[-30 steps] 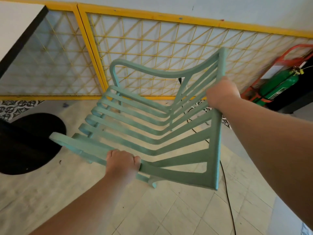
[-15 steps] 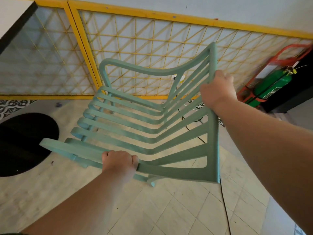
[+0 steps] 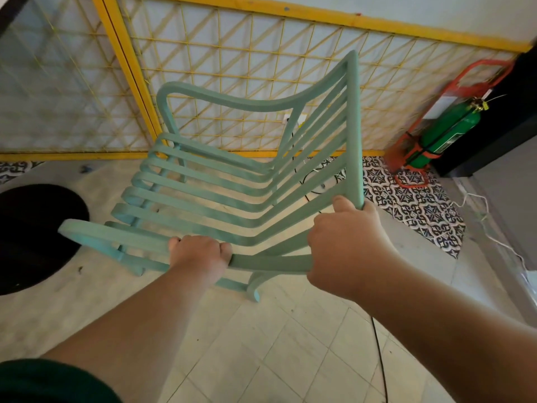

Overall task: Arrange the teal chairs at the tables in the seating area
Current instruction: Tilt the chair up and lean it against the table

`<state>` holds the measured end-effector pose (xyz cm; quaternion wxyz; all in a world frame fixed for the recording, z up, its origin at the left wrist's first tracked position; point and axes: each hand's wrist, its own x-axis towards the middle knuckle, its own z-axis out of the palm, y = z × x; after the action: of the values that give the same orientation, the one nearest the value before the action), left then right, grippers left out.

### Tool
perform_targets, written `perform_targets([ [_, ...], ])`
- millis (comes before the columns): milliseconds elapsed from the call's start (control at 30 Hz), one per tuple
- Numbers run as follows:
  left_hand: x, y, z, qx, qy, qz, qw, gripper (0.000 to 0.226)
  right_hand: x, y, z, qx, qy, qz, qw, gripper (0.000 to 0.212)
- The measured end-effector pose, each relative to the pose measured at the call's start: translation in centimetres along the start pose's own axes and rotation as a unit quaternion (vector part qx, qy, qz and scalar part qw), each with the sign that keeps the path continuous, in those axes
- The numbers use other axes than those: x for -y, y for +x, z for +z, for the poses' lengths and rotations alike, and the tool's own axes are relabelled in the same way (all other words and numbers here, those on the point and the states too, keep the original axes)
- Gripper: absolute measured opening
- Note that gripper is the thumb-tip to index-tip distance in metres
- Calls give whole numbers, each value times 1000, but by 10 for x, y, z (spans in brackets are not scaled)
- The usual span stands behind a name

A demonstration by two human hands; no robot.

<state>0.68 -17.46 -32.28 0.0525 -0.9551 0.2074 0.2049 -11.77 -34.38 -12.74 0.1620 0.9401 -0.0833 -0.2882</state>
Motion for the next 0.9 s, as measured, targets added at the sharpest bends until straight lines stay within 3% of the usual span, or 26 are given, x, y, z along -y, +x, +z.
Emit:
perform_targets([
  [100, 21, 4, -8, 27, -31, 82, 996, 59, -1, 4, 8, -40, 2, -1, 999, 21],
  [167, 54, 15, -18, 5, -44, 104, 994, 60, -1, 4, 10, -56, 7, 4, 998, 22],
  [233, 92, 35, -24, -22, 26, 74, 997, 60, -1, 6, 10, -65, 7, 7, 998, 22],
  [300, 120, 48, -20, 11, 79, 14, 997, 64, -2, 7, 9, -63, 4, 8, 998, 22],
  [400, 129, 48, -4, 4, 89, -15, 996, 72, -2, 9, 8, -54, 1, 10, 998, 23],
  [900, 123, 41, 1, -36, 43, -29, 998, 61, -14, 27, 2, -39, -7, 14, 999, 33],
])
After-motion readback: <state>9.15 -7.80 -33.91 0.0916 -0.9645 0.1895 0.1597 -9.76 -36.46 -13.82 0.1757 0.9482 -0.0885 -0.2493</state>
